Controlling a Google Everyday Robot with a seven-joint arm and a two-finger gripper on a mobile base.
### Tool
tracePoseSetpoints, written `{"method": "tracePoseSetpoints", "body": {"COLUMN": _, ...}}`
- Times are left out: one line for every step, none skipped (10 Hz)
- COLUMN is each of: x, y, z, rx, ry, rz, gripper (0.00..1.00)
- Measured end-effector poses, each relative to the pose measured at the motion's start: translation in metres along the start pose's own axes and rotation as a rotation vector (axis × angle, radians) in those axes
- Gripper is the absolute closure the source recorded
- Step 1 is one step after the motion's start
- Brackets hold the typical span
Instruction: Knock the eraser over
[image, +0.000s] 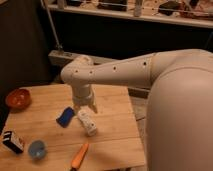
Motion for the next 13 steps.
{"method": "tracePoseSetpoints", "body": {"x": 0.0, "y": 0.0, "z": 0.0, "rx": 0.0, "ry": 0.0, "rz": 0.0, "gripper": 0.35}}
{"method": "tracePoseSetpoints", "body": {"x": 0.0, "y": 0.0, "z": 0.0, "rx": 0.0, "ry": 0.0, "rz": 0.0, "gripper": 0.35}}
{"method": "tracePoseSetpoints", "body": {"x": 0.0, "y": 0.0, "z": 0.0, "rx": 0.0, "ry": 0.0, "rz": 0.0, "gripper": 0.35}}
{"method": "tracePoseSetpoints", "body": {"x": 0.0, "y": 0.0, "z": 0.0, "rx": 0.0, "ry": 0.0, "rz": 0.0, "gripper": 0.35}}
{"method": "tracePoseSetpoints", "body": {"x": 0.0, "y": 0.0, "z": 0.0, "rx": 0.0, "ry": 0.0, "rz": 0.0, "gripper": 0.35}}
{"method": "tracePoseSetpoints", "body": {"x": 0.0, "y": 0.0, "z": 0.0, "rx": 0.0, "ry": 0.0, "rz": 0.0, "gripper": 0.35}}
{"method": "tracePoseSetpoints", "body": {"x": 0.0, "y": 0.0, "z": 0.0, "rx": 0.0, "ry": 0.0, "rz": -0.002, "gripper": 0.35}}
{"method": "tracePoseSetpoints", "body": {"x": 0.0, "y": 0.001, "z": 0.0, "rx": 0.001, "ry": 0.001, "rz": -0.009, "gripper": 0.35}}
{"method": "tracePoseSetpoints", "body": {"x": 0.003, "y": 0.013, "z": 0.003, "rx": 0.015, "ry": 0.005, "rz": -0.06, "gripper": 0.35}}
{"method": "tracePoseSetpoints", "body": {"x": 0.009, "y": 0.037, "z": 0.01, "rx": 0.035, "ry": 0.016, "rz": -0.147, "gripper": 0.35}}
{"method": "tracePoseSetpoints", "body": {"x": 0.015, "y": 0.06, "z": 0.018, "rx": 0.062, "ry": 0.027, "rz": -0.228, "gripper": 0.35}}
{"method": "tracePoseSetpoints", "body": {"x": 0.021, "y": 0.08, "z": 0.025, "rx": 0.083, "ry": 0.042, "rz": -0.299, "gripper": 0.35}}
{"method": "tracePoseSetpoints", "body": {"x": 0.024, "y": 0.098, "z": 0.03, "rx": 0.102, "ry": 0.047, "rz": -0.358, "gripper": 0.35}}
